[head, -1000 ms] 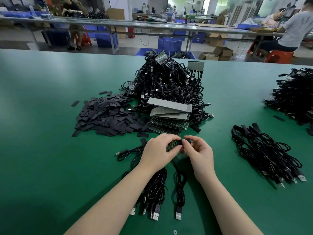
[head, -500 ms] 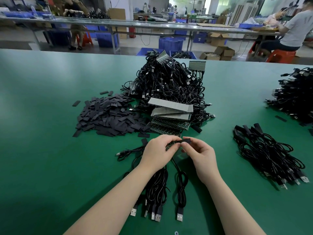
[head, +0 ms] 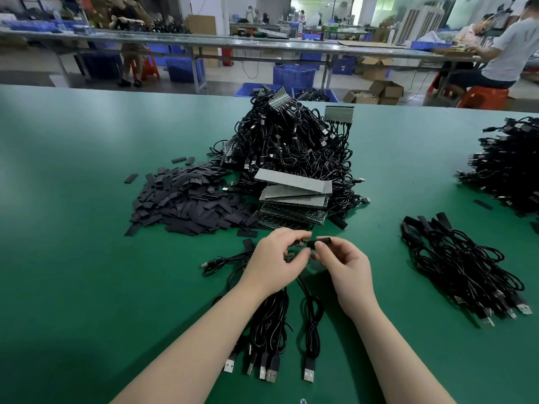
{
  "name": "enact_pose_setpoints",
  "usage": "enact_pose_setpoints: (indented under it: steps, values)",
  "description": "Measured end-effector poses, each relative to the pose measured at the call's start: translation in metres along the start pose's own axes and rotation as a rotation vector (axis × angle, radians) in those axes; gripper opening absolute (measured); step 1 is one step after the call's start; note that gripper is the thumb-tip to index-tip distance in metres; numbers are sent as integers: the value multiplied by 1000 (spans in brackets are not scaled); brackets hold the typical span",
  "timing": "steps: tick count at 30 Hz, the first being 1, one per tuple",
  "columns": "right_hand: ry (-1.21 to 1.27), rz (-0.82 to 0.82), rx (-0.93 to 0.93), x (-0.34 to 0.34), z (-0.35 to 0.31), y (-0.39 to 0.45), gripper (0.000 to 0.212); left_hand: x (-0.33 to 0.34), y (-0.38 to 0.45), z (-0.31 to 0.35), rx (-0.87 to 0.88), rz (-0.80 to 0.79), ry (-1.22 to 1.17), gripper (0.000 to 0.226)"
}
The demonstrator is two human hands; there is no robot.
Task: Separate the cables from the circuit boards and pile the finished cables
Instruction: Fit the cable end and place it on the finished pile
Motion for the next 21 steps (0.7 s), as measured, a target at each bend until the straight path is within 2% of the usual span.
enact_pose_setpoints:
  steps: [8,12,21]
  values:
    - [51,68,8,-5,3,1,6,-3,0,5,14,-9,99,38]
    - [38,69,9,-5,4,2,4,-8,-1,4,25,61,87,30]
    - [6,60,13,-4,3,1,5,-4,-1,2,10,29,47,29]
Point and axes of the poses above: each hand's wrist, its own y-axis towards the middle knuckle, its own x-axis out of the palm, z = x × y, the point moved 8 cm from there along y, towards the middle knuckle, and after that the axes turned 10 degrees about -z, right-handed, at the moved point
